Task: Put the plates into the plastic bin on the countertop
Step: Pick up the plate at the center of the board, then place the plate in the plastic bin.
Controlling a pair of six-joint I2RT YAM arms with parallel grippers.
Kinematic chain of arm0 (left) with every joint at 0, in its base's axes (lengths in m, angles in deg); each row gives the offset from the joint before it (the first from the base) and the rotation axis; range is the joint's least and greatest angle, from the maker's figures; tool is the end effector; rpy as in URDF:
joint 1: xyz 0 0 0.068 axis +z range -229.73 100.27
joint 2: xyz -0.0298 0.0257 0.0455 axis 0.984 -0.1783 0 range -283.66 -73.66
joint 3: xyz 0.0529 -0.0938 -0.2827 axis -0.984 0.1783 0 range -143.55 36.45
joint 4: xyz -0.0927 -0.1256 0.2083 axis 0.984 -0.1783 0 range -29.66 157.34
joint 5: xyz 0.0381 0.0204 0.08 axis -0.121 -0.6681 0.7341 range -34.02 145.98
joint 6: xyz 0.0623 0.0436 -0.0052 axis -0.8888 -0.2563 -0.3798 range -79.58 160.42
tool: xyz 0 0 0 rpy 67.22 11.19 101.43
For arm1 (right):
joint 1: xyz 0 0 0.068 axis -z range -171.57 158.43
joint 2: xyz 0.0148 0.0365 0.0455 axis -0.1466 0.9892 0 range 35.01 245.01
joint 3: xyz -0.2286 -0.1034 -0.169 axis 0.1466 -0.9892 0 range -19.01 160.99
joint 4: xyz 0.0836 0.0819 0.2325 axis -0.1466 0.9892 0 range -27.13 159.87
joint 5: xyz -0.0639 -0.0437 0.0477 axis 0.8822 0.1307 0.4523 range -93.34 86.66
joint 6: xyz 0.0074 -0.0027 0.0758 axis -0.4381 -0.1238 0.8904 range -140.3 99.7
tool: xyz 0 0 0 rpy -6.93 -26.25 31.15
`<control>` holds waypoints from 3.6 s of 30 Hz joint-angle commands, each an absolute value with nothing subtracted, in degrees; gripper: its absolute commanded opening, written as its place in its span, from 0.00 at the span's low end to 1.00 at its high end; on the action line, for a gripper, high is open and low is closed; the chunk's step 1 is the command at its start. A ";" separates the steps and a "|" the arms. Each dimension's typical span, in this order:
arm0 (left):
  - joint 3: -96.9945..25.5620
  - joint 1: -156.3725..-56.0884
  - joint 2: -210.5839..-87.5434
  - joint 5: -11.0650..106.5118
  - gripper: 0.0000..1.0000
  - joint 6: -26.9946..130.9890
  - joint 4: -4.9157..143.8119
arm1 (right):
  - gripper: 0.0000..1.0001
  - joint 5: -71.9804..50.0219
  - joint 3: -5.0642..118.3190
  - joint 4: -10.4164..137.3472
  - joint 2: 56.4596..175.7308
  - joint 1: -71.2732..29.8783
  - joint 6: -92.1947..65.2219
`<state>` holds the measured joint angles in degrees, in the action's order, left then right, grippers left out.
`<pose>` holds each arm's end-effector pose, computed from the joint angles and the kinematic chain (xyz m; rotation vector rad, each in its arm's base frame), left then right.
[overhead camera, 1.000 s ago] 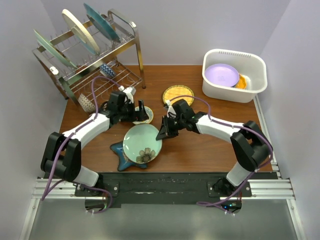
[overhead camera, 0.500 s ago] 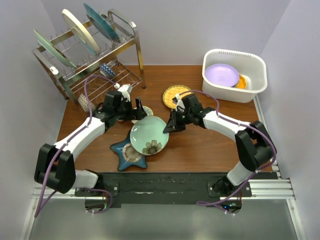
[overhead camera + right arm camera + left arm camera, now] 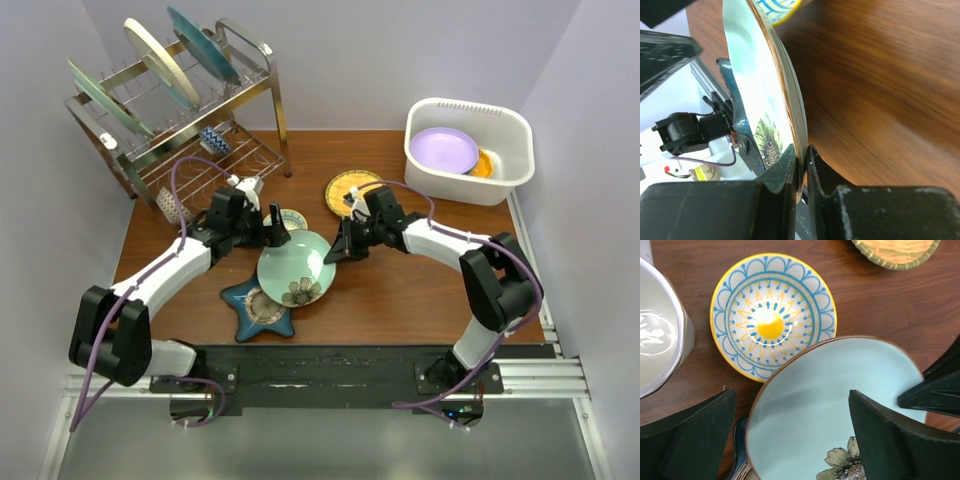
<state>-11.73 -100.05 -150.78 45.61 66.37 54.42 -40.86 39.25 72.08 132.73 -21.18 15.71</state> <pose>0.2765 -0.1147 0.2434 -0.0204 2.3675 -0.6127 0.3010 0.2164 0.2028 -0.1868 2.6066 1.2697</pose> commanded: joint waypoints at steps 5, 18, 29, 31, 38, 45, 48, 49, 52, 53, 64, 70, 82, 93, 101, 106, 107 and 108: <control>-15.84 -100.03 -156.35 42.36 0.98 65.73 57.94 | 0.00 -43.94 34.52 67.53 121.95 -16.27 17.23; -17.42 -100.03 -158.30 41.57 0.98 64.86 58.03 | 0.00 -42.45 33.46 74.12 114.73 -8.45 12.66; -15.32 -100.03 -153.20 43.24 0.98 64.50 56.62 | 0.00 -42.10 37.06 75.61 118.33 -4.93 10.37; -15.23 -100.03 -152.94 43.42 0.98 64.41 56.45 | 0.00 -42.10 37.77 75.53 118.69 -4.32 10.37; -16.19 -100.03 -154.07 42.54 0.98 63.97 57.24 | 0.00 -41.49 36.46 74.56 117.28 -2.65 11.08; -16.63 -100.03 -156.54 39.99 0.98 64.59 59.08 | 0.00 -40.60 35.92 76.58 114.29 -0.54 10.64; -16.72 -100.03 -156.54 39.90 0.98 64.76 59.17 | 0.00 -40.34 36.98 77.11 114.20 0.34 10.20; -16.89 -100.03 -156.45 39.81 0.98 64.76 59.17 | 0.00 -40.43 37.33 77.28 114.38 0.52 10.02; -16.90 -100.03 -155.58 40.25 0.98 64.76 58.73 | 0.00 -40.60 38.56 77.28 115.34 1.22 9.85; -16.81 -100.03 -155.31 40.43 0.98 64.68 58.38 | 0.00 -40.60 39.17 77.20 115.96 1.31 9.85; -15.93 -100.03 -154.69 41.04 0.98 64.76 58.12 | 0.00 -41.39 42.43 73.16 119.12 4.56 13.01; -15.76 -100.03 -154.69 40.96 0.98 64.85 58.29 | 0.00 -41.75 43.57 69.56 119.56 7.63 16.43; -15.31 -100.03 -154.78 40.52 0.98 65.20 58.64 | 0.00 -42.36 49.98 64.10 122.81 14.23 22.94; -14.88 -100.03 -154.43 40.16 0.98 65.47 59.08 | 0.00 -42.09 56.49 59.37 127.38 19.15 27.33; -14.26 -100.03 -153.90 40.34 0.98 65.55 58.82 | 0.00 -44.12 58.16 50.59 133.00 23.36 35.59; -14.17 -100.03 -152.94 40.69 0.98 65.29 58.38 | 0.00 -44.91 59.56 47.84 135.91 25.04 39.55; -14.17 -100.12 -152.85 40.78 0.98 65.12 58.29 | 0.00 -44.74 59.83 47.32 136.26 25.74 39.90; -14.17 -100.03 -152.76 40.95 0.98 65.03 58.12 | 0.00 -44.65 60.09 47.23 136.96 26.09 40.17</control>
<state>-14.40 -100.05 -155.30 41.18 65.30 56.95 -39.54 54.51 58.14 137.93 24.90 34.61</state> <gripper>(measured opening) 0.981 0.115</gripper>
